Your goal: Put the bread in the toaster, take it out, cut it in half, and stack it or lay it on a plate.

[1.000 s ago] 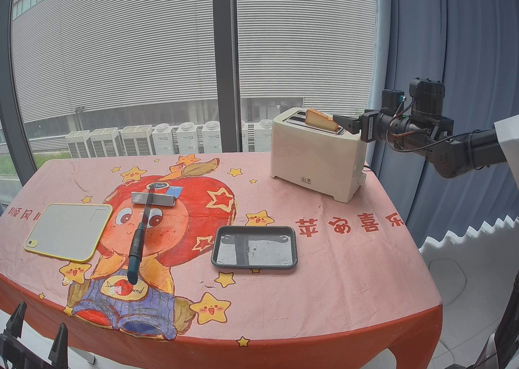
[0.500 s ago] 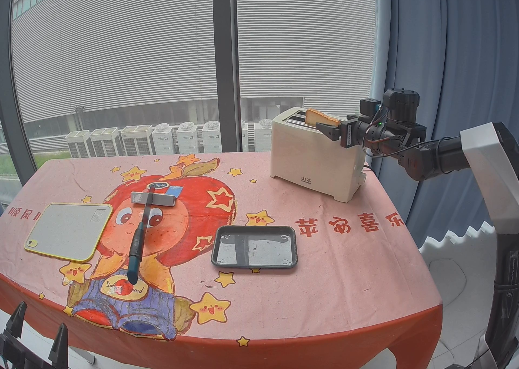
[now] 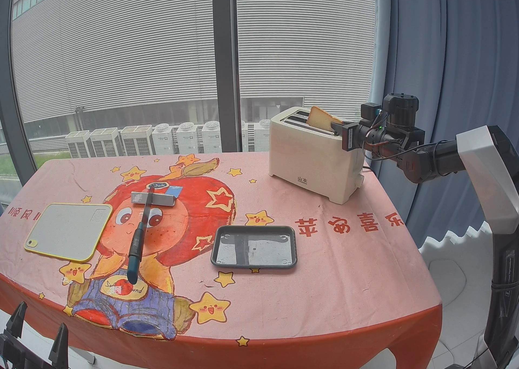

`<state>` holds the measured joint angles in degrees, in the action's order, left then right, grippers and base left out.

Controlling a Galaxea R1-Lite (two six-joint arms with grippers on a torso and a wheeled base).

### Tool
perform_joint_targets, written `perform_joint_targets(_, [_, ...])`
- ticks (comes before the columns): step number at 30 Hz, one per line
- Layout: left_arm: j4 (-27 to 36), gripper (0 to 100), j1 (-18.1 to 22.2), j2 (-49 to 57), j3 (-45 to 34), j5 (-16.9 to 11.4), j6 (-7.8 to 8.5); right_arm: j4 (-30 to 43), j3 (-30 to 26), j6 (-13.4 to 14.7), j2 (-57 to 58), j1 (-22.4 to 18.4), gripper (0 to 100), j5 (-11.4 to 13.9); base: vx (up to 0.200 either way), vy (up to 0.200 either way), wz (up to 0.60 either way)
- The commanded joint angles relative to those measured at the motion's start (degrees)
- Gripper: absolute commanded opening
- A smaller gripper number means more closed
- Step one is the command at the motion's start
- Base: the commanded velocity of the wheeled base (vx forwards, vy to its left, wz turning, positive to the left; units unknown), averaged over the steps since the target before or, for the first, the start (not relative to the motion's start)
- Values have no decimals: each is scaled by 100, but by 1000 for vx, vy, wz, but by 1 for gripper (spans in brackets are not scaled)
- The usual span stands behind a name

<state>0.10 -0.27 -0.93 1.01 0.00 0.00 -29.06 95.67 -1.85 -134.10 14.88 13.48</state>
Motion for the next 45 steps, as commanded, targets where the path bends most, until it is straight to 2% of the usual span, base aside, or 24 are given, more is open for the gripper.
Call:
perform_joint_targets(1, [-1,100,0,75,-101,0,0,15,-5,1,6,23,0,14,0,0,0])
perform_joint_targets(14, [-1,100,0,75,-101,-9,0,-56,-5,10,156,23,0,-4,0,0,0])
perform_joint_targets(28, [-10,100,0,84,-101,-18,0,-73,-277,18,683,23,0,-47,0,0,0])
perform_joint_targets(36, [-10,100,0,75,-101,-18,0,-82,-743,27,1210,67,0,-47,0,0,0])
perform_joint_targets(45, [-10,100,0,84,-101,-18,0,-258,-1692,71,1958,190,0,-56,0,0,0])
